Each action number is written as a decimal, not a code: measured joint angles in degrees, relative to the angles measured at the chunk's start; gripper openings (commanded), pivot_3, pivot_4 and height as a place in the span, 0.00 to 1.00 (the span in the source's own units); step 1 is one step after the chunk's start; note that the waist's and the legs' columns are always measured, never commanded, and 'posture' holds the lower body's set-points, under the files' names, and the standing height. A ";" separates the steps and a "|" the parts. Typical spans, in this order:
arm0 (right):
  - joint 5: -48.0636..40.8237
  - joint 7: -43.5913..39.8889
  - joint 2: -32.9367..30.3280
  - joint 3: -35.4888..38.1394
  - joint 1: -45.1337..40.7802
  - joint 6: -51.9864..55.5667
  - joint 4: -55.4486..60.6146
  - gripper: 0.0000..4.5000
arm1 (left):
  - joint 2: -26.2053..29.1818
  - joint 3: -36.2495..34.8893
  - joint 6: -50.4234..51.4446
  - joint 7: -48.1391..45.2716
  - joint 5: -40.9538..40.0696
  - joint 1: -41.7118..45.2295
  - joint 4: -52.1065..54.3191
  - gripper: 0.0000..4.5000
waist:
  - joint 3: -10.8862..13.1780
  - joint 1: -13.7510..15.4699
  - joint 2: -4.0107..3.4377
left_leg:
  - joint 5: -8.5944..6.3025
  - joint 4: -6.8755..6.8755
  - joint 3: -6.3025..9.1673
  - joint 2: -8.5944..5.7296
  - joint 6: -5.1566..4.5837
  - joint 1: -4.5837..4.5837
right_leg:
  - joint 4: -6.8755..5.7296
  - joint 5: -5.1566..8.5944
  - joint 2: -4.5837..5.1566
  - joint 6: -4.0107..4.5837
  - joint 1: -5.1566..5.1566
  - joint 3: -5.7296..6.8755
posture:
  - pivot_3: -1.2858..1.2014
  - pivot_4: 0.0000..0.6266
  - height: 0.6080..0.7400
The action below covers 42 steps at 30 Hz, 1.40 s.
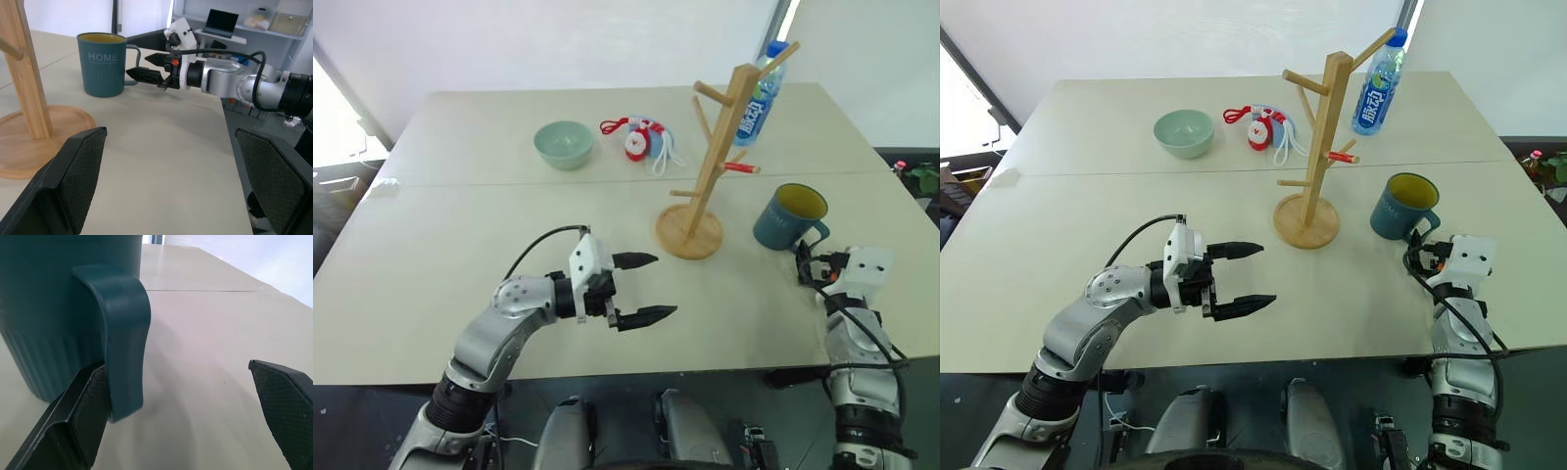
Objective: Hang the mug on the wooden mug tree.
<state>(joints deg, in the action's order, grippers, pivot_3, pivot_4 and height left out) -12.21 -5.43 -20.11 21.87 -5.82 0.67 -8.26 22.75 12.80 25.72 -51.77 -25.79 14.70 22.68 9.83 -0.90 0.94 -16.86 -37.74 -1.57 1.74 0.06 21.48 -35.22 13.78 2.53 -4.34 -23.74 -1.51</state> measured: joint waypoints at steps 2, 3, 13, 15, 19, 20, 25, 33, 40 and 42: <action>-0.30 0.23 0.40 0.00 -0.85 0.16 -0.74 0.68 | -0.04 0.00 0.00 -0.06 0.00 0.43 0.00 1.00 | 0.00 0.00 0.00 | 0.00 0.00 0.01 0.00 0.00 -0.01 | 0.00 0.00 -0.01 0.00 0.01 0.00 | 0.52 0.24 1.00; -0.41 0.36 0.71 0.00 -1.39 0.21 -1.31 0.58 | -0.10 0.00 0.00 -0.07 0.00 0.53 0.00 1.00 | 0.00 0.00 0.00 | 0.00 0.00 0.00 0.00 0.00 -0.01 | 0.00 0.00 -0.01 0.00 0.01 0.00 | 0.52 0.24 1.00; -2.12 -0.53 1.48 0.29 -2.70 0.23 -3.60 0.01 | -0.36 0.00 -0.01 0.16 0.07 0.72 0.01 1.00 | 0.00 0.00 0.00 | 0.00 -0.01 0.01 0.00 0.00 -0.01 | -0.01 0.00 -0.01 -0.01 0.03 -0.01 | 0.52 0.24 1.00; -1.98 -0.93 1.41 0.04 -2.64 0.22 -3.55 0.01 | -0.39 0.00 -0.02 0.22 0.08 0.72 0.00 1.00 | 0.00 -0.01 0.00 | 0.00 -0.01 0.01 0.00 0.00 -0.01 | -0.01 0.00 -0.01 0.00 0.03 -0.01 | 0.52 0.24 1.00; 2.32 -5.27 -3.26 -4.38 1.06 -0.10 1.41 0.01 | -0.40 -0.18 -0.84 0.94 0.40 0.74 -0.36 1.00 | 0.00 0.02 -0.01 | 0.00 -0.02 0.01 -0.01 0.00 0.00 | -0.01 0.00 -0.01 -0.01 0.02 0.00 | 0.52 0.24 1.00; 3.19 -6.68 -4.54 -5.27 2.12 -0.38 3.02 0.01 | -0.31 -0.24 -1.18 1.02 0.44 0.73 -0.59 1.00 | -0.01 0.05 -0.02 | 0.00 -0.01 0.02 -0.02 0.00 -0.01 | -0.01 0.00 -0.01 -0.01 0.03 0.00 | 0.52 0.24 1.00; 5.20 -17.12 -13.31 -9.41 8.70 -1.29 17.02 0.01 | 1.34 -1.88 -2.40 0.97 0.50 0.67 -2.99 1.00 | 0.01 0.00 -0.04 | 0.00 -0.05 0.01 -0.01 0.00 -0.03 | -0.04 0.00 -0.03 -0.02 0.03 0.01 | 0.52 0.24 1.00; 3.14 -24.82 -21.51 -10.28 4.33 6.45 34.46 0.01 | 2.13 -4.88 -4.19 -0.49 0.22 1.93 -7.23 1.00 | 0.05 0.40 0.06 | 0.00 -0.26 0.08 -0.01 0.00 -0.02 | -0.11 0.01 -0.01 -0.01 0.12 0.09 | 0.52 0.24 1.00; 3.67 -24.93 -21.52 -10.24 0.21 9.41 33.35 0.01 | 2.09 -5.80 -3.86 -0.67 -1.34 3.43 -7.28 1.00 | 0.06 0.30 0.07 | -0.01 -0.25 0.06 -0.04 -0.01 0.05 | -0.01 0.00 0.03 -0.01 0.10 0.08 | 0.52 0.24 1.00; 3.94 -24.94 -21.50 -10.24 -0.20 9.43 32.65 0.01 | 2.17 -5.88 -3.67 -0.66 -1.78 3.44 -7.28 1.00 | 0.06 0.29 0.07 | -0.01 -0.25 0.06 -0.04 -0.01 0.05 | -0.02 0.00 0.01 -0.02 0.10 0.08 | 0.52 0.24 1.00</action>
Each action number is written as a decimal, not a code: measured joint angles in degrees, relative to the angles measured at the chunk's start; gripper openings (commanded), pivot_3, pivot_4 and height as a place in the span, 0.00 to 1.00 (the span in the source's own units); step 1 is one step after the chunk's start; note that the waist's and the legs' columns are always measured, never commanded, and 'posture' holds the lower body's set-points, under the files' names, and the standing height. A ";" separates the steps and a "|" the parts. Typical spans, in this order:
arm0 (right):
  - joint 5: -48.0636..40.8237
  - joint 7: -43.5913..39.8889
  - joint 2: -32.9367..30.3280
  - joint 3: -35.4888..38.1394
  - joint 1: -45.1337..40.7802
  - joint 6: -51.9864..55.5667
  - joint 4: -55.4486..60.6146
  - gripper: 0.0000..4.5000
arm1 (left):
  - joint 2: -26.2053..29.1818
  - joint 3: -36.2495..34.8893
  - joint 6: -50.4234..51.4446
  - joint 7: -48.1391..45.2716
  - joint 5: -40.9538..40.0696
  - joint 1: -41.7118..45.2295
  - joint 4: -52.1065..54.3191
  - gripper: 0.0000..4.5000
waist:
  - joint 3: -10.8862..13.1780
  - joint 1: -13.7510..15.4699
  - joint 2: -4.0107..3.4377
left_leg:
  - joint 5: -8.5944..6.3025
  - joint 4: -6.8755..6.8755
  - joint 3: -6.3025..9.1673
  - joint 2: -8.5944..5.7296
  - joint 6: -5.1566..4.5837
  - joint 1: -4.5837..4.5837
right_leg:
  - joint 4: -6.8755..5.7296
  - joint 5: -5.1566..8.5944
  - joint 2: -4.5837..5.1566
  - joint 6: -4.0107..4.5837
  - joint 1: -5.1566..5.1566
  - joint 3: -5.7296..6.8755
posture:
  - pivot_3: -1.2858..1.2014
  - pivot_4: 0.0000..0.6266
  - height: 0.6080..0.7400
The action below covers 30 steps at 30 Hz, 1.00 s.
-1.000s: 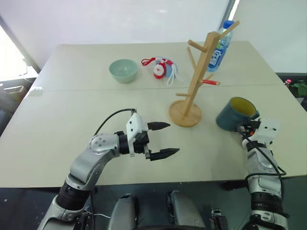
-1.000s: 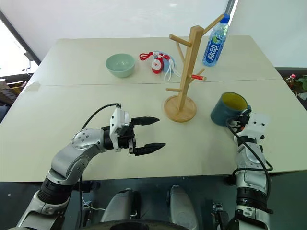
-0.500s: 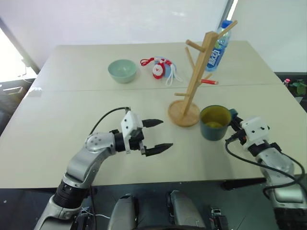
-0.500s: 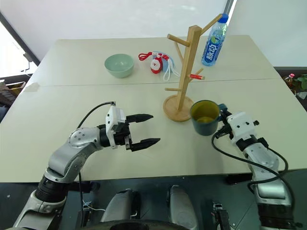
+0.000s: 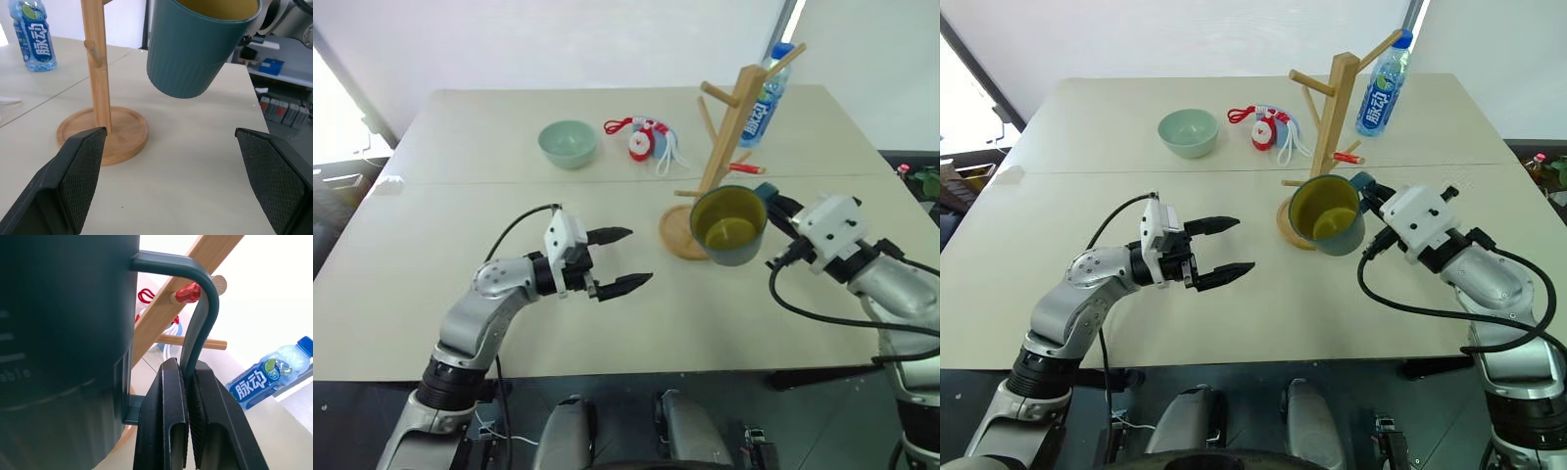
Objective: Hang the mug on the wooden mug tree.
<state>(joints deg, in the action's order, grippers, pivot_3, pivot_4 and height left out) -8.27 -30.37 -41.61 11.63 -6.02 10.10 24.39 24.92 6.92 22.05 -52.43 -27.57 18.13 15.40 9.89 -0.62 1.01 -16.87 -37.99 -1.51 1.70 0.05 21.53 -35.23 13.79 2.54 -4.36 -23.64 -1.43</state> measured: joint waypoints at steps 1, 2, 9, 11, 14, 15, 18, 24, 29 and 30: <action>0.14 -0.01 0.05 -0.01 -0.19 0.02 -0.33 0.01 | 0.04 -0.08 0.04 0.01 -0.24 0.00 0.00 1.00 | 0.00 0.00 0.00 | 0.00 0.00 0.00 0.00 0.00 -0.01 | -0.01 0.00 0.00 0.00 0.00 0.00 | 0.52 0.24 1.00; 0.17 -0.01 0.10 -0.04 -0.53 0.02 -0.66 0.01 | 0.08 -0.22 0.06 0.02 -0.41 0.00 0.01 1.00 | 0.00 -0.01 0.00 | 0.00 0.00 0.00 0.00 0.00 -0.01 | -0.01 0.00 -0.01 0.00 0.00 0.00 | 0.52 0.24 1.00; 0.26 -0.08 0.15 -0.05 -3.44 -0.01 -1.80 0.01 | 0.63 -1.58 0.65 0.25 -1.87 0.01 0.84 1.00 | 0.00 -0.05 0.00 | 0.00 0.00 0.00 0.01 0.00 -0.02 | -0.02 0.00 -0.01 0.00 0.00 0.00 | 0.52 0.24 1.00; 0.27 -0.28 0.14 -0.08 -4.89 0.02 -2.69 0.01 | 0.63 -1.76 1.43 0.33 -2.86 0.42 1.33 1.00 | 0.00 -0.05 0.00 | 0.00 -0.01 -0.01 0.01 0.00 -0.02 | -0.03 -0.01 -0.01 0.00 0.00 -0.01 | 0.52 0.24 1.00; 0.31 -0.43 0.14 -0.73 -7.14 0.35 -3.54 0.01 | 0.63 -2.33 2.32 0.67 -4.29 1.62 2.20 1.00 | 0.00 -0.05 0.00 | 0.00 -0.01 0.00 0.01 0.00 -0.02 | -0.04 -0.01 -0.01 0.00 0.00 0.00 | 0.52 0.24 1.00; 0.38 -0.43 0.14 -1.14 -7.79 0.46 -3.76 0.01 | 0.63 -2.49 2.44 0.80 -4.54 2.07 2.41 1.00 | 0.00 -0.05 0.00 | 0.00 0.00 0.00 0.00 0.00 -0.02 | -0.04 -0.01 -0.01 0.00 0.00 0.00 | 0.52 0.24 1.00; 0.94 -0.44 0.27 -2.74 -9.59 0.89 -5.18 0.01 | 0.75 -3.66 2.90 1.47 -5.68 3.01 3.13 1.00 | 0.00 -0.06 0.00 | 0.00 0.00 0.00 0.00 0.00 -0.02 | -0.04 -0.01 -0.01 0.00 0.00 0.00 | 0.52 0.24 1.00; 2.56 -0.39 0.98 -5.53 -13.01 1.93 -9.38 0.01 | 1.05 -4.08 4.27 2.13 -6.96 4.30 3.89 1.00 | 0.00 -0.09 0.00 | 0.00 0.00 -0.01 0.00 0.00 -0.02 | -0.05 -0.01 -0.01 -0.01 0.00 0.00 | 0.52 0.24 1.00; 3.23 -0.47 1.25 -7.00 -13.69 2.59 -10.26 0.01 | 1.08 -4.29 4.98 2.66 -7.72 4.63 4.53 1.00 | 0.00 -0.05 0.00 | 0.00 0.00 0.00 0.00 0.00 -0.01 | -0.04 -0.01 -0.01 -0.01 0.00 0.00 | 0.52 0.24 1.00; 3.24 -0.51 1.25 -7.00 -13.79 2.76 -10.29 0.01 | 1.09 -4.29 4.99 2.71 -7.87 4.63 4.60 1.00 | 0.00 -0.05 0.00 | 0.00 0.00 -0.01 0.00 0.00 -0.01 | -0.04 -0.01 -0.01 -0.01 0.00 0.00 | 0.52 0.24 1.00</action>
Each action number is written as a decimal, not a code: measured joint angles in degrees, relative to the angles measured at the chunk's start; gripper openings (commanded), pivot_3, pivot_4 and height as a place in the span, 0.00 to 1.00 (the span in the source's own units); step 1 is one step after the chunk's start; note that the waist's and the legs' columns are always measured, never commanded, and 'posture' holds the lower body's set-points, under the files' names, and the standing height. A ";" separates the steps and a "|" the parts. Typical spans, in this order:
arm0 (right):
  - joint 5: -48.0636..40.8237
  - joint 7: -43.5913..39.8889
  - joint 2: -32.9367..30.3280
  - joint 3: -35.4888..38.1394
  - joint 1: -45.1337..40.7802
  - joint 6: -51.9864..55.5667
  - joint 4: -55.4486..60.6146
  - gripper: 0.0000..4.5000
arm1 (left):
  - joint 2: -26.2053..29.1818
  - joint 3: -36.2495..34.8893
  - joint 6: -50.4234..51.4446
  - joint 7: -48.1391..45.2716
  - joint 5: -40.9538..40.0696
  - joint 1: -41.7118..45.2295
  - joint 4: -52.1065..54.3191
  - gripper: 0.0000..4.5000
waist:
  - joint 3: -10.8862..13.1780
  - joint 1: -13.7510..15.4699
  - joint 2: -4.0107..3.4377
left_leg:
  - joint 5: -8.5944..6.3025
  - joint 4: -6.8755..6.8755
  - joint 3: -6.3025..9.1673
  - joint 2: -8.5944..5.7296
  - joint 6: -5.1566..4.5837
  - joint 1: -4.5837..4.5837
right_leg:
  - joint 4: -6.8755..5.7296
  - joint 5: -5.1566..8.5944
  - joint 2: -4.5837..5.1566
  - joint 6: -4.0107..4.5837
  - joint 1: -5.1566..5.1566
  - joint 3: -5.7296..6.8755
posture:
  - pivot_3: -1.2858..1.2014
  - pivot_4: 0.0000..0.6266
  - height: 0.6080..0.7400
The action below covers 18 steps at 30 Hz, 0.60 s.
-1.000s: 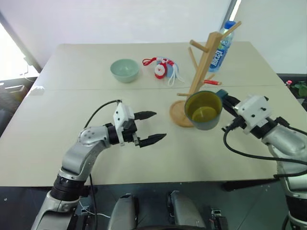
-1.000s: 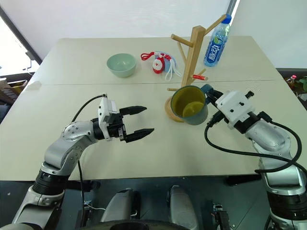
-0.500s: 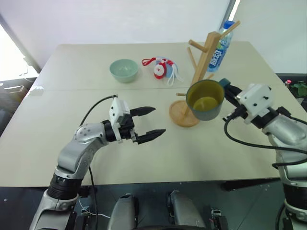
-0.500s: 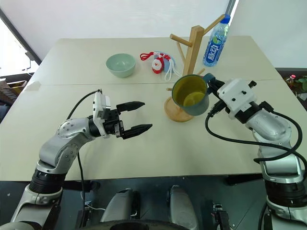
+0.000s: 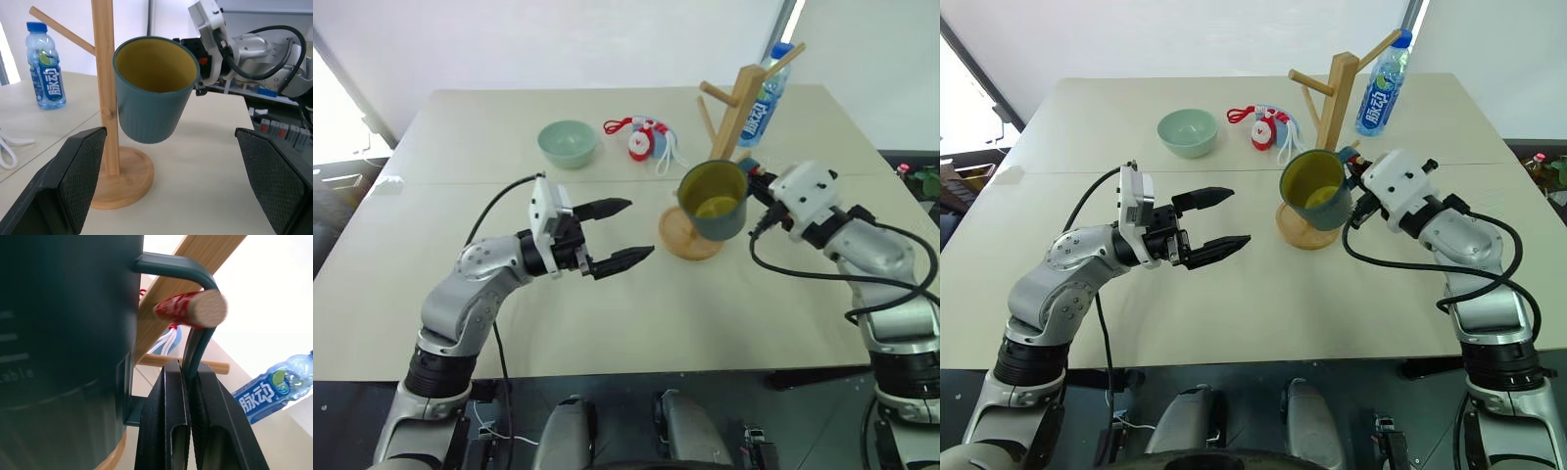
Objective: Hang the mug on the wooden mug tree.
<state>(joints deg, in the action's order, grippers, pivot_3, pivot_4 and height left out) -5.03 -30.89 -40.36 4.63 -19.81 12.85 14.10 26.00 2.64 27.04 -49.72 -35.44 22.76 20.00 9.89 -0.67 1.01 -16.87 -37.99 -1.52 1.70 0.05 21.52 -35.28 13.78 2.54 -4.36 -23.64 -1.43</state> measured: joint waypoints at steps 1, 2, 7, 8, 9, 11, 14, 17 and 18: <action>-0.02 -0.12 0.00 0.00 -0.19 0.33 -0.02 0.01 | 0.00 0.00 0.00 0.06 -0.06 0.00 0.08 1.00 | 0.00 -0.02 0.00 | 0.00 0.00 0.00 0.00 0.00 0.00 | 0.00 0.00 0.00 0.00 0.00 0.00 | 0.52 0.24 1.00; -0.06 -0.25 0.00 0.00 -0.35 0.56 -0.07 0.07 | -0.01 0.00 0.00 0.13 -0.07 0.00 0.17 1.00 | 0.00 -0.01 0.00 | 0.00 0.00 0.00 0.00 0.00 0.00 | 0.00 0.00 0.00 0.00 0.00 0.00 | 0.52 0.24 1.00; 0.15 -0.27 -0.08 0.20 -0.98 0.91 -0.21 0.55 | -0.01 0.01 0.00 0.32 -0.11 -0.01 0.41 1.00 | 0.00 -0.02 0.00 | 0.00 0.00 0.00 0.00 0.00 -0.01 | -0.01 0.00 0.00 0.00 0.00 0.00 | 0.52 0.24 1.00; 0.29 -0.21 -0.12 0.33 -1.01 0.91 -0.20 0.55 | -0.02 0.01 0.00 0.36 -0.12 -0.01 0.41 1.00 | 0.00 -0.02 0.00 | 0.00 0.00 0.00 0.00 0.00 -0.01 | -0.01 0.00 0.00 0.00 0.00 0.00 | 0.52 0.24 1.00; 0.28 -0.22 -0.13 0.37 -1.00 0.93 -0.18 0.55 | -0.02 0.01 0.00 0.40 -0.12 -0.01 0.41 1.00 | 0.00 -0.02 0.00 | 0.00 0.00 0.00 0.00 0.00 -0.01 | -0.01 0.00 0.00 0.00 0.00 0.00 | 0.52 0.24 1.00; 0.18 -0.33 -0.28 0.93 -0.83 1.04 0.40 0.55 | -0.06 0.02 0.00 0.52 -0.12 -0.01 0.41 1.00 | 0.00 -0.02 0.00 | 0.00 0.00 0.00 0.00 0.00 0.00 | -0.01 0.00 0.00 0.00 -0.01 0.00 | 0.52 0.24 1.00; -1.21 -0.74 -0.92 4.23 0.74 1.32 2.66 0.55 | -0.14 0.01 -0.02 1.07 -0.10 -0.04 0.40 1.00 | 0.00 0.15 0.00 | 0.00 0.00 0.00 -0.01 0.00 0.01 | 0.00 0.00 0.00 -0.01 0.01 0.02 | 0.52 0.24 1.00; -4.38 -2.25 -1.27 9.02 4.76 1.51 5.16 0.55 | -0.61 -0.35 -0.38 2.45 0.02 -0.32 -0.19 1.00 | 0.00 0.22 0.00 | 0.00 0.00 0.01 -0.02 0.00 -0.01 | 0.02 0.00 0.01 -0.01 0.07 0.02 | 0.52 0.24 1.00; -5.56 -2.75 -1.22 10.43 6.34 1.63 5.77 0.55 | -1.16 -1.08 -0.59 3.20 0.12 -0.65 -0.97 1.00 | 0.00 0.15 0.00 | 0.00 0.00 0.00 -0.02 0.00 -0.03 | 0.03 0.00 0.01 -0.01 0.08 0.01 | 0.52 0.24 1.00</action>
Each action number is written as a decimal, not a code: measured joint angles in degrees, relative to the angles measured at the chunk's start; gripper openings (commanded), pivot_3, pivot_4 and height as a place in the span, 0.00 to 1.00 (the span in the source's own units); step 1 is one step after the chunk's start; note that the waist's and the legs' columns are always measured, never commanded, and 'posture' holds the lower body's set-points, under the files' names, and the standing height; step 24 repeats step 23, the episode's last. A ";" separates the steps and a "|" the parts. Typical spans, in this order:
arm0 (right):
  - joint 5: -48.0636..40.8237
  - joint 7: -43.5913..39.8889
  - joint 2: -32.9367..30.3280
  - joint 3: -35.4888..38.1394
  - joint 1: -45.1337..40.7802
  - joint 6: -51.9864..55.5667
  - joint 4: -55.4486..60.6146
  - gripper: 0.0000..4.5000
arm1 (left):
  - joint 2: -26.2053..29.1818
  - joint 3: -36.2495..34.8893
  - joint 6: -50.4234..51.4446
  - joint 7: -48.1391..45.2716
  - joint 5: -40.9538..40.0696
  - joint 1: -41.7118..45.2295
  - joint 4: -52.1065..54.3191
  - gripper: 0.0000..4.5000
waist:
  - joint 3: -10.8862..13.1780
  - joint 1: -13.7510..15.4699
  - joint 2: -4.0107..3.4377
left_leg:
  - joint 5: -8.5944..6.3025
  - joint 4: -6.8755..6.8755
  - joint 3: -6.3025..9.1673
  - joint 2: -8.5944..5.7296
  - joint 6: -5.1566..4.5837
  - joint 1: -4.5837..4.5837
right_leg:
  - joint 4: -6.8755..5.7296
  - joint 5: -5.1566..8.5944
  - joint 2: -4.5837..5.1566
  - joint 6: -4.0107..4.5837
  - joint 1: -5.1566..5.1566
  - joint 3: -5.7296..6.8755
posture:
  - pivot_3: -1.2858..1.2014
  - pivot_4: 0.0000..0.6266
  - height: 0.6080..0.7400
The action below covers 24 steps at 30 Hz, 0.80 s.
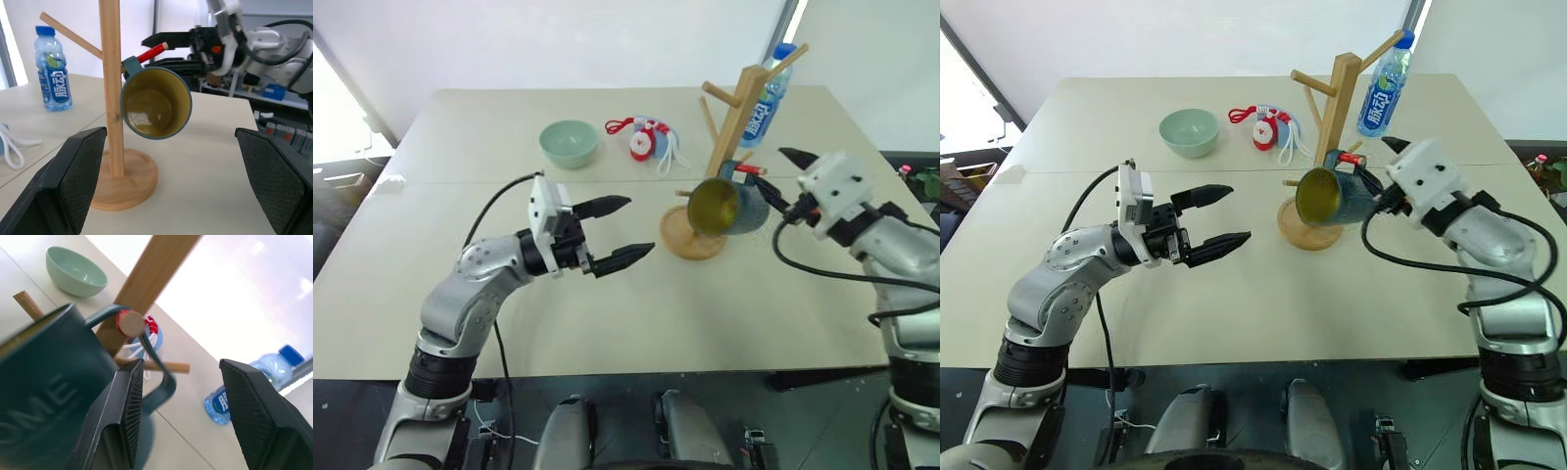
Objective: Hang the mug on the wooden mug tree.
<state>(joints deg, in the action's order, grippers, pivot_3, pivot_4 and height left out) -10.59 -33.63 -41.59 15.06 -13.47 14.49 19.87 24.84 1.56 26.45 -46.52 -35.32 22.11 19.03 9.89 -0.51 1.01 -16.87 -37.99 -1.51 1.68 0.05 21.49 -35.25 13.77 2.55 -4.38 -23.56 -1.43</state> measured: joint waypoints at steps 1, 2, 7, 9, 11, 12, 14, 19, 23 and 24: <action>-1.39 -0.25 0.22 1.52 1.44 0.18 0.40 0.55 | -0.50 -0.75 -0.62 1.09 0.57 -0.43 -1.13 1.00 | 0.00 -0.06 0.00 | 0.00 0.00 0.01 0.00 0.00 -0.01 | -0.01 0.00 0.00 0.00 0.00 0.00 | 0.52 0.24 1.00; -2.39 -0.30 0.57 2.92 2.51 0.29 0.54 0.55 | -0.69 -1.32 -1.13 2.14 1.24 -1.16 -2.18 1.00 | 0.00 -0.16 0.00 | 0.00 0.00 0.01 0.01 0.00 -0.04 | -0.02 0.00 0.00 0.00 0.02 -0.01 | 0.52 0.24 1.00; -8.82 0.09 5.56 9.46 9.46 1.38 0.26 0.55 | -2.94 -3.29 -5.86 8.65 7.13 -6.31 -9.00 1.00 | -0.01 -0.20 0.02 | 0.00 0.00 0.01 0.06 0.00 -0.10 | -0.09 0.00 -0.08 0.01 0.04 0.00 | 0.52 0.24 1.00; -9.79 0.41 8.14 9.52 11.78 1.44 -1.19 0.55 | -3.24 -3.63 -8.47 11.24 10.24 -8.23 -12.11 1.00 | -0.01 -0.24 0.01 | 0.00 0.00 0.01 0.08 0.00 -0.11 | -0.12 0.00 -0.07 0.02 0.02 -0.01 | 0.52 0.24 1.00; -9.90 1.38 11.57 9.04 13.40 0.40 -3.42 0.55 | -4.42 -4.77 -11.98 14.60 13.54 -10.31 -15.12 1.00 | -0.02 -0.31 0.00 | 0.00 -0.01 0.00 0.10 0.00 -0.13 | -0.14 0.00 -0.04 0.02 0.01 -0.02 | 0.52 0.24 1.00; -9.87 1.83 13.00 8.61 13.93 -0.33 -4.78 0.55 | -4.80 -5.21 -13.19 15.99 14.66 -11.15 -16.41 1.00 | -0.03 -0.30 0.00 | 0.00 -0.01 -0.01 0.10 0.00 -0.14 | -0.15 0.00 -0.03 0.02 0.01 -0.02 | 0.52 0.24 1.00; -9.14 2.61 15.84 7.22 14.35 -2.84 -8.75 0.55 | -5.40 -6.13 -15.92 19.21 17.28 -13.39 -18.37 1.00 | -0.03 -0.32 -0.01 | 0.00 -0.01 -0.01 0.12 0.00 -0.13 | -0.16 -0.01 0.00 0.02 0.01 -0.02 | 0.52 0.24 1.00; -8.05 2.34 17.60 4.08 13.19 -6.76 -16.08 0.55 | -5.91 -8.03 -18.93 21.77 18.93 -16.60 -19.11 1.00 | -0.03 -0.15 -0.02 | 0.00 -0.01 -0.03 0.13 0.01 -0.11 | -0.16 -0.01 0.12 0.02 -0.02 -0.02 | 0.52 0.24 1.00; -8.06 2.00 17.60 3.44 11.21 -8.90 -19.06 0.55 | -5.90 -8.14 -19.36 21.82 18.94 -17.20 -18.88 1.00 | -0.04 -0.11 -0.02 | 0.00 -0.01 -0.03 0.13 0.01 -0.10 | -0.15 -0.01 0.13 0.02 -0.02 -0.01 | 0.52 0.24 1.00; -8.06 2.00 17.60 3.44 11.21 -8.90 -19.06 0.55 | -5.90 -8.14 -19.36 21.82 18.94 -17.20 -18.88 1.00 | -0.04 -0.11 -0.02 | 0.00 -0.01 -0.03 0.13 0.01 -0.10 | -0.15 -0.01 0.13 0.02 -0.02 -0.01 | 0.52 0.24 1.00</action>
